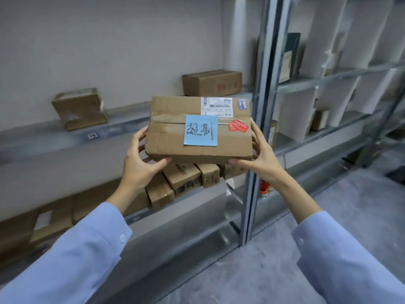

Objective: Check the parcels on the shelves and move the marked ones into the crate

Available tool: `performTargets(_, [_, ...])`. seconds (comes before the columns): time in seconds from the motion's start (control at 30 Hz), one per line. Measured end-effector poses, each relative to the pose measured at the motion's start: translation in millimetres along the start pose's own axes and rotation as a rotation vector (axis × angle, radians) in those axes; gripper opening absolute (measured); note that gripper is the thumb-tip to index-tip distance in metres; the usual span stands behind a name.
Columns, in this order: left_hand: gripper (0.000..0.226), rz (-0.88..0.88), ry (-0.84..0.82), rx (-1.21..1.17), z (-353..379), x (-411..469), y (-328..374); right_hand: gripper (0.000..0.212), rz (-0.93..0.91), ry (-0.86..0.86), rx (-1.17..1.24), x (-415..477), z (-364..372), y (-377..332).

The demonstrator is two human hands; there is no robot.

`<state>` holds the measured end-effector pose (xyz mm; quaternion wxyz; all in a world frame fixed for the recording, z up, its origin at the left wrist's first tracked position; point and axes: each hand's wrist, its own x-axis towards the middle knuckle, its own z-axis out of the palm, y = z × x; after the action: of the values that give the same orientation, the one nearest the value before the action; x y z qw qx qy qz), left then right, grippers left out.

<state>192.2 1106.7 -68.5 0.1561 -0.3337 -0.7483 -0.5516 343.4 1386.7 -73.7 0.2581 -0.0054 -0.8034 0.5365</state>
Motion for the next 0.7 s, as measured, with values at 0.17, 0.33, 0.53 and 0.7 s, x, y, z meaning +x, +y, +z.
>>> performTargets(0.17, [0.089, -0.011, -0.224, -0.117, 68, -48, 18, 0.117, 0.194, 0.15, 0.052, -113, -46, 11])
performTargets(0.33, [0.086, -0.012, -0.441, -0.277, 158, -106, 53, 0.114, 0.361, 0.352, 0.036, -233, -97, 19])
performTargets(0.53, [0.091, -0.011, -0.725, -0.358, 264, -183, 95, 0.108, 0.515, 0.583, 0.003, -379, -151, 20])
performTargets(0.7, [0.088, 0.027, -0.925, -0.428, 344, -269, 145, 0.107, 0.62, 0.765, 0.026, -503, -183, 25])
